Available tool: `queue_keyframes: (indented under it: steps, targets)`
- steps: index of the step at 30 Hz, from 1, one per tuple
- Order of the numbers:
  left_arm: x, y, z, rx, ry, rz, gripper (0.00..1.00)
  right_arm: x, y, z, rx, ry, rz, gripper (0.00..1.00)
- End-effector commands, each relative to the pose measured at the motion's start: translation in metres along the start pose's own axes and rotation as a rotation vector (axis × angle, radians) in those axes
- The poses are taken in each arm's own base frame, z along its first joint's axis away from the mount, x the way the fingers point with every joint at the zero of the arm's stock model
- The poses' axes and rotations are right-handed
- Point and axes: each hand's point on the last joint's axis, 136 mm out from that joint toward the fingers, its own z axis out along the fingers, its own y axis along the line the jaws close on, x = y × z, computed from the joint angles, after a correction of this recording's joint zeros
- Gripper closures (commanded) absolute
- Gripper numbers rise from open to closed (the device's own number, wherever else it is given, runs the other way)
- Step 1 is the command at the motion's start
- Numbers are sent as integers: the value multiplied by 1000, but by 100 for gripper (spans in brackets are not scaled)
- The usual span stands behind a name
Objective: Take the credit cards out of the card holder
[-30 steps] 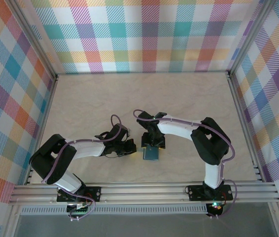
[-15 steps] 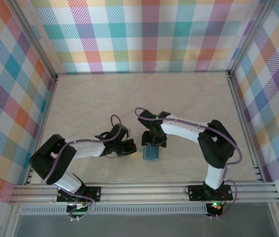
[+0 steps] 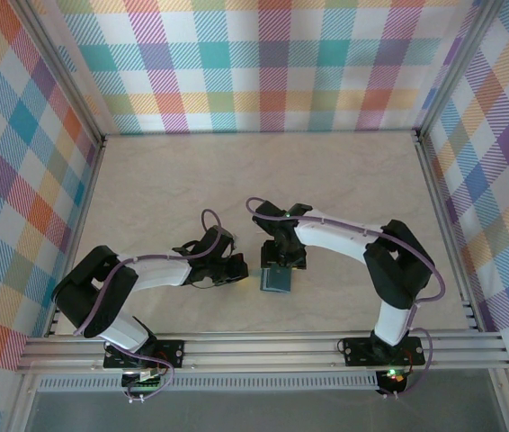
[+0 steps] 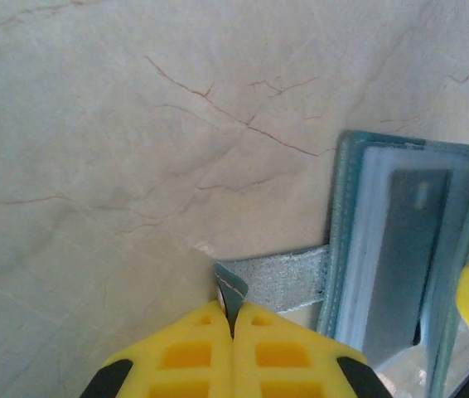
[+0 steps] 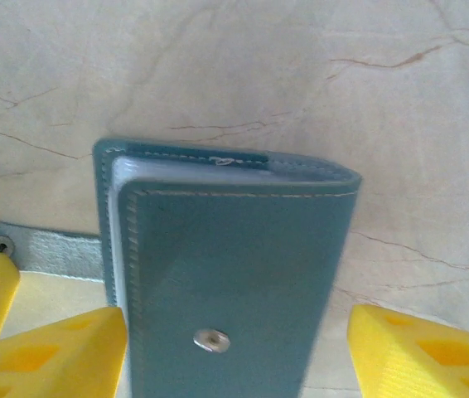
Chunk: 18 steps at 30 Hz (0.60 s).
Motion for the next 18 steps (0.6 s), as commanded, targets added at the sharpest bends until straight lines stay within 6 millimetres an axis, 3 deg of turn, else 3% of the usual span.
queue_keyframes:
  steps: [1,9,18]
  targets:
    - [10,40,-4,-138,11,-64,97,7,-17,-7,48,6,-16,28]
    - [7,44,-9,-137,-6,-82,97,11,-21,-7,48,15,-19,30]
    - [7,41,-7,-123,5,-87,97,16,15,-5,-53,64,-84,24]
